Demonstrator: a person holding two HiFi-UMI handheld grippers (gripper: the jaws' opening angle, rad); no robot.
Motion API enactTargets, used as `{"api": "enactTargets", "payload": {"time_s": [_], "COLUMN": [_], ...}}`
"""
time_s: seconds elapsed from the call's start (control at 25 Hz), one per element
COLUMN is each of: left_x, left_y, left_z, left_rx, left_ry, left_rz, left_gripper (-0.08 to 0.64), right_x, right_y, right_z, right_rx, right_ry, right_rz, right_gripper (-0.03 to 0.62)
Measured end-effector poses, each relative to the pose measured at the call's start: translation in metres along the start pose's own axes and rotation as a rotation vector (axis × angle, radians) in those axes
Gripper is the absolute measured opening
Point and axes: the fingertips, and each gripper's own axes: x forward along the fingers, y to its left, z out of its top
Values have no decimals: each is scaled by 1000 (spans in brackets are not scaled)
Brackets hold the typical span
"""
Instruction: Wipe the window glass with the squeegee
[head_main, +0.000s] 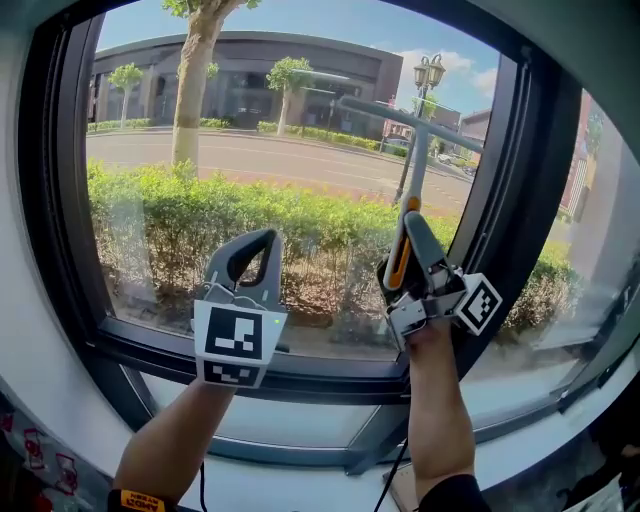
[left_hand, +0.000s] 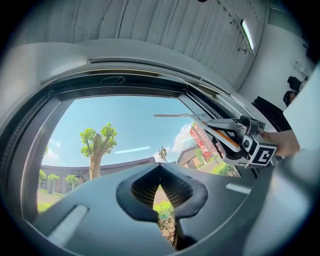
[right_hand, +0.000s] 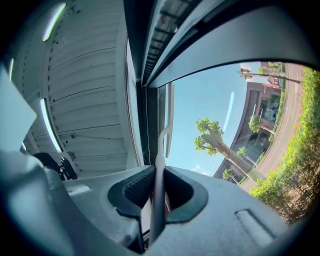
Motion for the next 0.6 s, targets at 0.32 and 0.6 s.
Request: {"api": "enactTargets", "payload": {"time_s": [0.32, 0.6], "left_x": [-3, -8], "left_y": [3, -5], "left_z": [-23, -36], "left_rx": [-25, -22], "left_ry": [34, 69], "left_rz": [16, 60], "left_gripper": [15, 15], "right_x": [-38, -49], "right_y": [-10, 2], "right_z": [-27, -19], "right_rx": [45, -78], "right_ry": [3, 20], "right_rz": [-19, -9], "right_gripper": [48, 48]}}
